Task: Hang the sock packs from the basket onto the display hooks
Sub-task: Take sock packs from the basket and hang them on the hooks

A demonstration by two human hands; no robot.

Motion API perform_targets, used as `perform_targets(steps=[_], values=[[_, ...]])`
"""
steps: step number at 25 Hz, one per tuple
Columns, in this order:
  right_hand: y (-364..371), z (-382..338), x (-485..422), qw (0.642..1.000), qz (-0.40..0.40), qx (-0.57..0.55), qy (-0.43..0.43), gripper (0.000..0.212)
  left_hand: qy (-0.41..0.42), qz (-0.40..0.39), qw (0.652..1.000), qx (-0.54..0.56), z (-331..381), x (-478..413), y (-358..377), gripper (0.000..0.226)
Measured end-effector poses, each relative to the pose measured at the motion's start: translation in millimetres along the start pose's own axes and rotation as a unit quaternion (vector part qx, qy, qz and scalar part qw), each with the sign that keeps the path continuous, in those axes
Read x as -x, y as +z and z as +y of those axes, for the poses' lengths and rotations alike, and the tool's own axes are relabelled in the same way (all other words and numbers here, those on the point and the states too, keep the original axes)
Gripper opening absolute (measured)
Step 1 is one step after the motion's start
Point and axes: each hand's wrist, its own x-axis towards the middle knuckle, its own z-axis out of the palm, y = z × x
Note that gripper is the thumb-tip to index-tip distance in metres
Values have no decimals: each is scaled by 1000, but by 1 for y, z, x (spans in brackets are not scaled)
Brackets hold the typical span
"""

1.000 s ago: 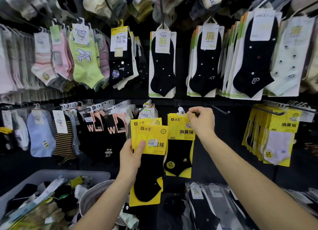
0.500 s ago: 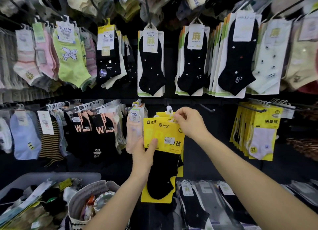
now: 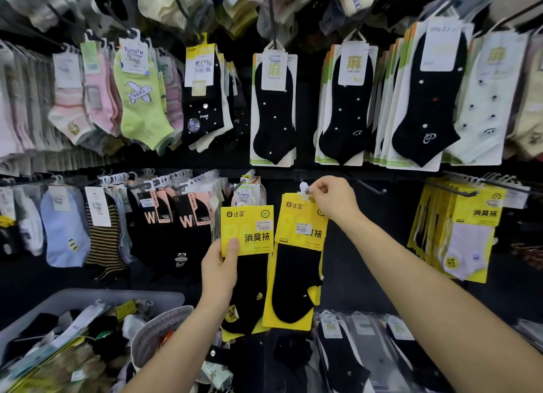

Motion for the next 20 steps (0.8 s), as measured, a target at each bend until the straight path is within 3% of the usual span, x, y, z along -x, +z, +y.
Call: perform_targets(steps=[4, 7, 9, 11, 16, 20], values=[[-6, -13, 15, 991, 87, -62, -83, 9, 63, -29, 997, -34, 5, 7, 1, 16], [0, -26, 37, 984, -19, -8, -177, 12, 84, -71, 993, -44, 6, 13, 8, 18], [1, -28, 45, 979, -107, 19, -175, 16, 99, -97, 989, -59, 7, 18, 17, 19], [-6, -26, 46, 979, -141, 11, -146, 19, 104, -116, 986, -53, 9, 21, 26, 21], [-31, -12, 46, 978, -152, 31, -141, 14, 80, -141, 986, -29, 9, 24, 45, 17], [-39, -16, 39, 984, -77, 46, -153, 17, 54, -155, 986, -18, 14, 22, 62, 10]])
